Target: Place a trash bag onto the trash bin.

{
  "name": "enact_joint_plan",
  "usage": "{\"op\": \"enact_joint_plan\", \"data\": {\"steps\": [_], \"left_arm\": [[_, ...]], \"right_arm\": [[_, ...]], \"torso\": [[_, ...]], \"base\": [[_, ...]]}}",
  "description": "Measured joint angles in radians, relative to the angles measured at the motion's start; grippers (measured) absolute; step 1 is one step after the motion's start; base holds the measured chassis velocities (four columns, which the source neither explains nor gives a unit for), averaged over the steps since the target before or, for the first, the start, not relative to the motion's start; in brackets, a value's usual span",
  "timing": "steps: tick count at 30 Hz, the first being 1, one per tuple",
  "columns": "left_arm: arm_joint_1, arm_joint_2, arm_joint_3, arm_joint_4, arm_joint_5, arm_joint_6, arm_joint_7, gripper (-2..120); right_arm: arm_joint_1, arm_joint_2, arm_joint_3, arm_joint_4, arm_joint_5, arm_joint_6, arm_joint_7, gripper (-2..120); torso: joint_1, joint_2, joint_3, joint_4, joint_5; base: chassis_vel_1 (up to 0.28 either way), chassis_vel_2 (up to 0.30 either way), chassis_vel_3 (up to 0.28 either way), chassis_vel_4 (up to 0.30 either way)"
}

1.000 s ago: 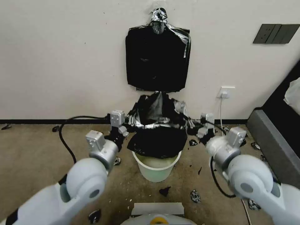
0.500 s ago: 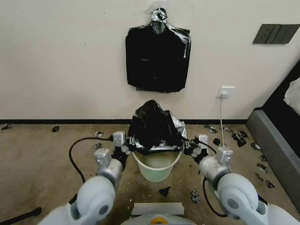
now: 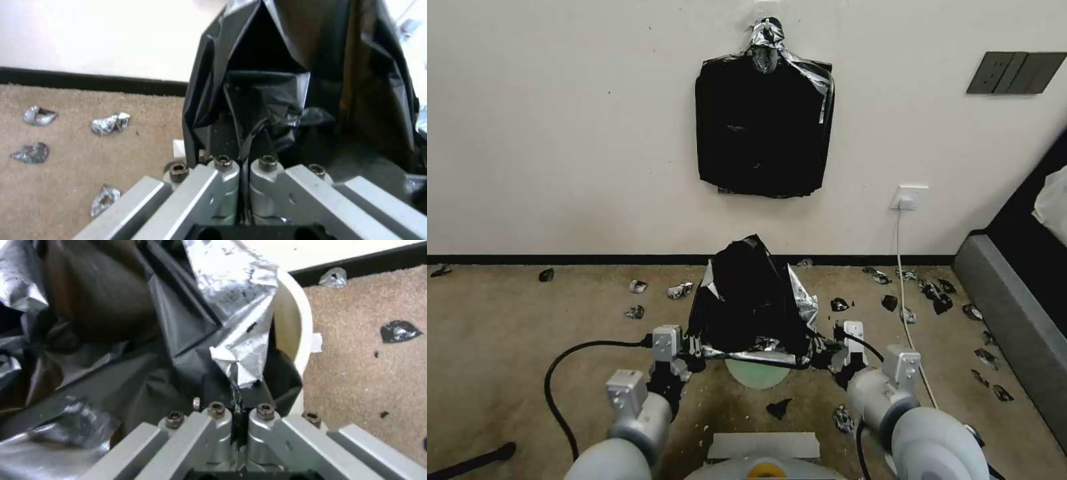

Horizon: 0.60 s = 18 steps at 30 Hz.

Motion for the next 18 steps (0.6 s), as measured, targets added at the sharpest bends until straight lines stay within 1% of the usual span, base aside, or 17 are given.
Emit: {"op": "enact_joint_plan", "data": {"steps": [1,2,5,6,8,9,10,13,18], "left_arm": [[-0.027,-0.005,0.007,0.017,-0.012,0.003,-0.005,0],[-0.027,-0.005,0.007,0.017,-0.012,0.003,-0.005,0],[-0.116,-0.032,0.032,0.072,-0.060,0.028,-0.031,0],[-0.116,-0.032,0.032,0.072,-0.060,0.028,-0.031,0],[-0.142,-0.035,0.045,0.091,-0.088,0.054,-0.050,0],[-0.139,-0.030,0.048,0.093,-0.094,0.065,-0.055,0],[-0.139,-0.030,0.048,0.093,-0.094,0.065,-0.055,0],[-0.099,-0.014,0.047,0.081,-0.098,0.090,-0.056,0],[-0.080,-0.013,0.048,0.072,-0.097,0.103,-0.063,0]], "right_arm": [[0.021,0.009,-0.003,-0.018,0.010,0.000,0.014,0],[0.021,0.009,-0.003,-0.018,0.010,0.000,0.014,0],[0.097,0.030,-0.013,-0.078,0.056,-0.010,0.071,0],[0.097,0.030,-0.013,-0.078,0.056,-0.010,0.071,0],[0.128,0.030,-0.017,-0.095,0.086,-0.035,0.128,0],[0.134,0.025,-0.018,-0.098,0.101,-0.052,0.155,0],[0.134,0.025,-0.018,-0.098,0.101,-0.052,0.155,0],[0.126,0.012,-0.021,-0.098,0.116,-0.101,0.200,0],[0.123,0.020,-0.032,-0.103,0.124,-0.135,0.235,0]], "torso": [[0.000,0.000,0.000,0.0001,0.0000],[0.000,0.000,0.000,0.0001,0.0000],[0.000,0.000,0.000,0.0000,0.0000],[0.000,0.000,0.000,0.0000,0.0000],[0.000,0.000,0.000,0.0000,0.0000],[0.000,0.000,0.000,0.0000,-0.0001],[0.000,0.000,0.000,0.0000,-0.0001],[0.000,0.000,0.000,0.0000,0.0000],[0.000,0.000,0.000,0.0000,0.0000]], "base": [[0.000,0.000,0.000,0.000],[0.000,0.000,0.000,0.000],[0.000,0.000,0.000,0.000],[0.000,0.000,0.000,0.000],[0.000,0.000,0.000,0.000],[0.000,0.000,0.000,0.000],[0.000,0.000,0.000,0.000],[0.000,0.000,0.000,0.000],[0.000,0.000,0.000,0.000]]}}
